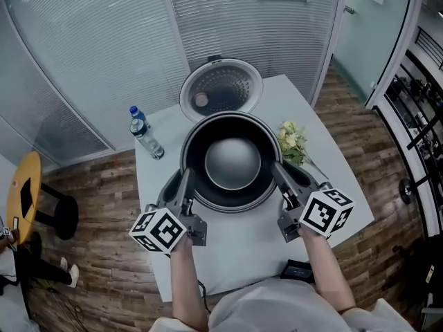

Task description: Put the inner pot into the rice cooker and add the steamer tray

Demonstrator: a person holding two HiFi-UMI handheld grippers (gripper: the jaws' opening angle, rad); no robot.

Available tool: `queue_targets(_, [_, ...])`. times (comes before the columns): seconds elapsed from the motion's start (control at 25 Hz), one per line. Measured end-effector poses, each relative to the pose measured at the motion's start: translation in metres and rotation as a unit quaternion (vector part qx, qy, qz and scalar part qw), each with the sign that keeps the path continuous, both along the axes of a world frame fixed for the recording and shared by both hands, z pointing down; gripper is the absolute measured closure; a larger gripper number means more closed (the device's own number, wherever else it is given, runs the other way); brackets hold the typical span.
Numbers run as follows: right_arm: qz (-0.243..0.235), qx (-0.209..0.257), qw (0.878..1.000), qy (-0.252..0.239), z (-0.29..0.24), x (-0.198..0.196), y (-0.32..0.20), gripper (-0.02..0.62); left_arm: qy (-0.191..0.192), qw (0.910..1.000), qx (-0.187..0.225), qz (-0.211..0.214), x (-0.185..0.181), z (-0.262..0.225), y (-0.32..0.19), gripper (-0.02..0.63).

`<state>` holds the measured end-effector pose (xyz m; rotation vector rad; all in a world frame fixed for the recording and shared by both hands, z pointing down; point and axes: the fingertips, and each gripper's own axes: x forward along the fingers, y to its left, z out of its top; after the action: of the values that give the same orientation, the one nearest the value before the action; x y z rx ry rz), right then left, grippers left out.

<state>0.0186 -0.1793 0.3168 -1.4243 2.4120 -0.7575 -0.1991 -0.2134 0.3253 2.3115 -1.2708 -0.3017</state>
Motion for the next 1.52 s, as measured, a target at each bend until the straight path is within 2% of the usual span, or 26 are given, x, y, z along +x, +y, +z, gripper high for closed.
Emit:
queue_targets(0.24, [-0.003,-0.002,1.0,-0.004,0.002,0.011,-0.021,0.528,0.009,0.9999,-0.006,-0.001,0.011,0.004,-0.02,0.537])
queue_targets(0.64, [-0.003,-0.013,1.0,-0.01,0.012,0.024,-0.052,0.528,0.001,0.9998,-0.019,-0.002,0.024,0.014,-0.052,0.537])
queue_targets(1.52, [0.006,-0.08,0.997,-0.02,0.068,0.032,-0.087,0.528,-0.005,0.9967,-0.08,0.008,0.032,0.07,-0.09,0.537])
